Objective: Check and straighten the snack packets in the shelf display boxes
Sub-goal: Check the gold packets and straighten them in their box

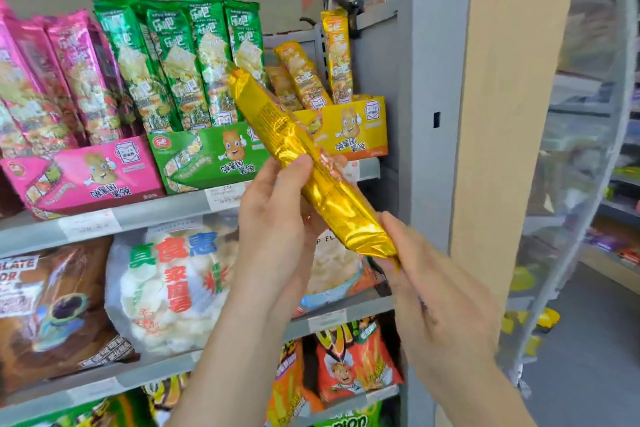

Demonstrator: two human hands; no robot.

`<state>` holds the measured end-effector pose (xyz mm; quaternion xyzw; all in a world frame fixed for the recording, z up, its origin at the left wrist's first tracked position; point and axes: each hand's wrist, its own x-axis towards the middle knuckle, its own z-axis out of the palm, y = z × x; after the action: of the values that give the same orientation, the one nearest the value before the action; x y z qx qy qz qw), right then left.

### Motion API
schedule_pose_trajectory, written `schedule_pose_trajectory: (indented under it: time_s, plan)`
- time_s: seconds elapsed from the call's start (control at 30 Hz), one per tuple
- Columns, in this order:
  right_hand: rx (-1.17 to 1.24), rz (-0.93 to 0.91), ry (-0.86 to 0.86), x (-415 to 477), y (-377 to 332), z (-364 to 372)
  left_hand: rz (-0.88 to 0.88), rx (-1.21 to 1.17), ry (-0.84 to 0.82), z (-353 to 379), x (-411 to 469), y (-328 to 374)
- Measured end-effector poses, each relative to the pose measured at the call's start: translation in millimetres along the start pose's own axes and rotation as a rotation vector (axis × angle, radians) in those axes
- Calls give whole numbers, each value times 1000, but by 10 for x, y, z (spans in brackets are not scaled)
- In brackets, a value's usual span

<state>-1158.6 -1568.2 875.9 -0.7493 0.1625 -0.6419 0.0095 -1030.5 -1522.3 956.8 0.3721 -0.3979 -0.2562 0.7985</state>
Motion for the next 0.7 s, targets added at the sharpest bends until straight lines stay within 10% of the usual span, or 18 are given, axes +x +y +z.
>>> schedule_pose_trajectory:
  time_s: [0.47,0.7]
  plan:
    - [388,21,-7,63,114,94,-145,-183,68,284,151,36]
    - [841,545,-302,234,-56,28,-145,-281,85,223,244,19]
